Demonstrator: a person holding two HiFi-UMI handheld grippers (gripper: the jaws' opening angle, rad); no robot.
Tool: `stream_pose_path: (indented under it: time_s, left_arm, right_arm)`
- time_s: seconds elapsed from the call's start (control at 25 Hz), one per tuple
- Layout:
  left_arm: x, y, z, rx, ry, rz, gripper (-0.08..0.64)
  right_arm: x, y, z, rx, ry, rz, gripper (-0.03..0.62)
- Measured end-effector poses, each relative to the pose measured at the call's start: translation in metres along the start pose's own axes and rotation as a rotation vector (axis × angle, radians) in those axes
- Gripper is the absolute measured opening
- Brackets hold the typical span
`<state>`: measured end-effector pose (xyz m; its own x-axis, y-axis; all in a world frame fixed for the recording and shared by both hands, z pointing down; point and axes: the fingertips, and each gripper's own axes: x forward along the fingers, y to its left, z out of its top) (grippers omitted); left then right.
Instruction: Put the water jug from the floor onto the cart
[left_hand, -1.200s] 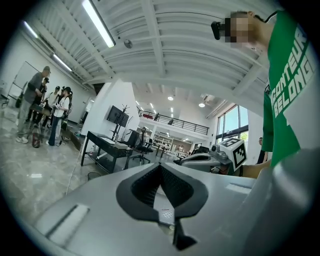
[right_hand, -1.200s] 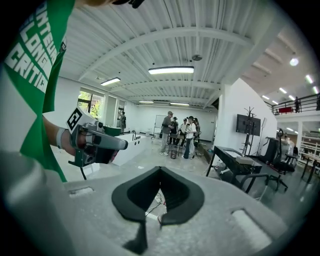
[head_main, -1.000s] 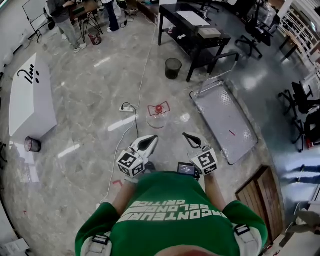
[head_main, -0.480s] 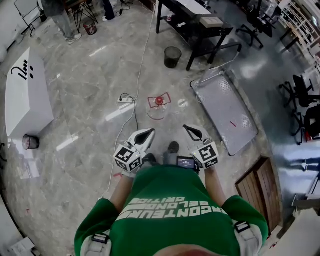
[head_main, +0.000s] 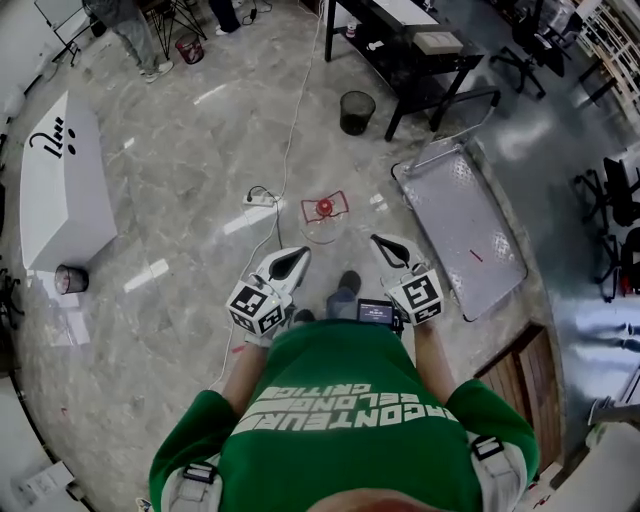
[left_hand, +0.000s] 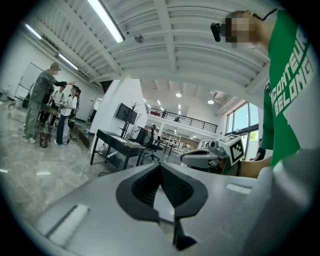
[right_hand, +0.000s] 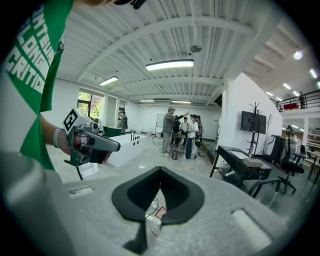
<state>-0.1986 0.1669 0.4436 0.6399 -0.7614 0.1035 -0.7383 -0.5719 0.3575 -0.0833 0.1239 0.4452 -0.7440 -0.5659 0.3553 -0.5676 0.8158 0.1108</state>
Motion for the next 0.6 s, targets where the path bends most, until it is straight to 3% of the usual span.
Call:
stream_pose_path:
  time_s: [0.6]
  left_arm:
    - [0.114,0.013,0.027,0.038,0.026,-0.022,0.015]
  right_arm:
    - [0.018,-0.123,-0.008,0.031,-0.012,-0.026,-0.008]
